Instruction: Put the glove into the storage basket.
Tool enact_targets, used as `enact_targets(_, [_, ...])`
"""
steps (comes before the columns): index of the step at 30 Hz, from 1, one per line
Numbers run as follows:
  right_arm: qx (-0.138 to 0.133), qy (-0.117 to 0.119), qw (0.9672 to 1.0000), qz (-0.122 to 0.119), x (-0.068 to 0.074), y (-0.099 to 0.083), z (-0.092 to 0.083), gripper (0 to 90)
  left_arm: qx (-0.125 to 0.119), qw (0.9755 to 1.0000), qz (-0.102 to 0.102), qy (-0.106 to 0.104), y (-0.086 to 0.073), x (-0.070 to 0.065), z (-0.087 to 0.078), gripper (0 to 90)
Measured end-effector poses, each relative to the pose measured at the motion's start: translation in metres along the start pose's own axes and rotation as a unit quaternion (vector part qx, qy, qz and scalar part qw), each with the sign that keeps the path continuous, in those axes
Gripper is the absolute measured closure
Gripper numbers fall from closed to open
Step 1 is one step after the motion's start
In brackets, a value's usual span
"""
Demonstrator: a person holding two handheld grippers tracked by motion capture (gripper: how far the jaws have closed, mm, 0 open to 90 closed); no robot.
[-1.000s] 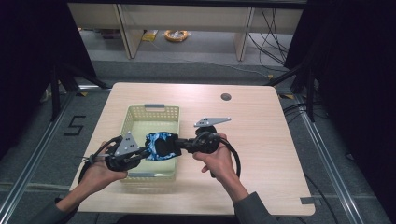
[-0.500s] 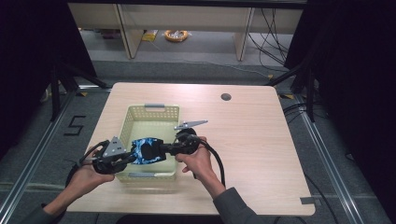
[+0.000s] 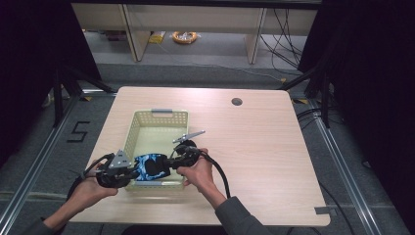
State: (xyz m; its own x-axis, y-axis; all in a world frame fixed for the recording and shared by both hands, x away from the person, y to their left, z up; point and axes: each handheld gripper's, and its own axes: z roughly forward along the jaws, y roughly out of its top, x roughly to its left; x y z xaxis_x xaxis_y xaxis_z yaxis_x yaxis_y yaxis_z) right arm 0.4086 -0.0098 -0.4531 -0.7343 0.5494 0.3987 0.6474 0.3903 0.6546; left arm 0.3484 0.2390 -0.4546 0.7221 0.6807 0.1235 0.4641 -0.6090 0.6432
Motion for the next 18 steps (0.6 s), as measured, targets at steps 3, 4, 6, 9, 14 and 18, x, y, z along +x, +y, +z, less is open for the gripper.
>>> enact_targets(3, [0.014,-0.008,0.9999,-0.001,0.001,-0.001,0.004,87.4,0.005,1.0,0.004,-0.005,0.0,0.001,0.0,78.3])
enact_targets(4, [0.017,-0.009,0.9998,-0.001,0.001,-0.002,0.005,87.4,0.02,0.9996,0.018,-0.008,0.0,0.004,-0.001,77.1])
enact_targets(6, [0.025,-0.018,0.9995,-0.001,0.002,-0.002,0.007,87.4,0.014,0.9999,0.002,-0.005,0.0,0.003,-0.001,74.7])
enact_targets(9, [0.03,-0.025,0.9992,0.007,0.002,-0.002,0.009,87.4,0.013,0.9999,-0.001,-0.007,0.003,0.005,-0.005,67.2])
enact_targets(14, [0.027,-0.032,0.999,0.013,-0.002,-0.002,0.007,87.3,-0.007,1.0,0.001,-0.001,0.007,0.011,-0.017,62.0])
enact_targets(18, [0.027,-0.03,0.9991,0.01,-0.002,-0.002,0.007,87.2,-0.02,0.9997,0.015,-0.001,0.013,0.011,-0.028,59.0])
